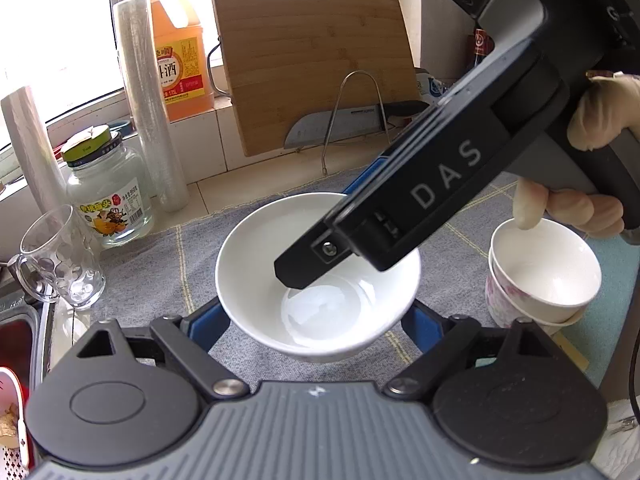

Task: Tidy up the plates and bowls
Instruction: 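Lift the pink-flower bowl with the right tool, then carry the bowl with the right tool and lower it onto the bowl stack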

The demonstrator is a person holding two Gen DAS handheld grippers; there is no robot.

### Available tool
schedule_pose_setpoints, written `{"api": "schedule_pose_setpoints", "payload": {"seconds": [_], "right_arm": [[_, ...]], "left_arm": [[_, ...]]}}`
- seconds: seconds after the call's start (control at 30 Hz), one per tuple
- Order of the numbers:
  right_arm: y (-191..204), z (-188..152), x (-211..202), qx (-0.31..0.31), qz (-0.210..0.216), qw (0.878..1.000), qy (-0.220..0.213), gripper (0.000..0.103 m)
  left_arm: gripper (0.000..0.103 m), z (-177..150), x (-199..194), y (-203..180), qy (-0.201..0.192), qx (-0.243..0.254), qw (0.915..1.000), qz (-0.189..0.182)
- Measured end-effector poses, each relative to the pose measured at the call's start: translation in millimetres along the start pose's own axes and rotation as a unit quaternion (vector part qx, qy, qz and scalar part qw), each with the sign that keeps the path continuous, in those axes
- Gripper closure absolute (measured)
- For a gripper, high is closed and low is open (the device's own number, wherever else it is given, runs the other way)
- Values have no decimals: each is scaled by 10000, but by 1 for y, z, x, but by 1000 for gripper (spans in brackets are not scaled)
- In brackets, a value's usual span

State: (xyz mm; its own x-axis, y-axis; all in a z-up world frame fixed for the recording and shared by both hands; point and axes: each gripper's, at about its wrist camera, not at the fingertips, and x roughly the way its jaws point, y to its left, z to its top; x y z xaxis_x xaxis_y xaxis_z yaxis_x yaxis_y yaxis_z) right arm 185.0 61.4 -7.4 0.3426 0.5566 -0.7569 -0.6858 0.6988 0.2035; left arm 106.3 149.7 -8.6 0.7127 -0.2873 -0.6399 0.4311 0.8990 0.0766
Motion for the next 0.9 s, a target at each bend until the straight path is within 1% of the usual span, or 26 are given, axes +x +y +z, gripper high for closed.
{"api": "schedule_pose_setpoints", "payload": {"seconds": [0.27,0.43,0.63,0.9], "right_arm": [[-5,-28,-43,60,-19,9998,-201,27],[-14,-49,-74,180,-105,9992,-328,26],[-30,-72,-105,364,-323,9978,-447,26],[-52,-98,-131,644,-648,9945,-510,26]], "left_arm": [[12,9,-17,-37,-20,165,9998,-124],[12,18,-21,-61,-60,299,9990,-332],[12,27,-16,-89,-127,473,9971,-583],[12,35,-2,-119,-168,668,9931,-946]]}}
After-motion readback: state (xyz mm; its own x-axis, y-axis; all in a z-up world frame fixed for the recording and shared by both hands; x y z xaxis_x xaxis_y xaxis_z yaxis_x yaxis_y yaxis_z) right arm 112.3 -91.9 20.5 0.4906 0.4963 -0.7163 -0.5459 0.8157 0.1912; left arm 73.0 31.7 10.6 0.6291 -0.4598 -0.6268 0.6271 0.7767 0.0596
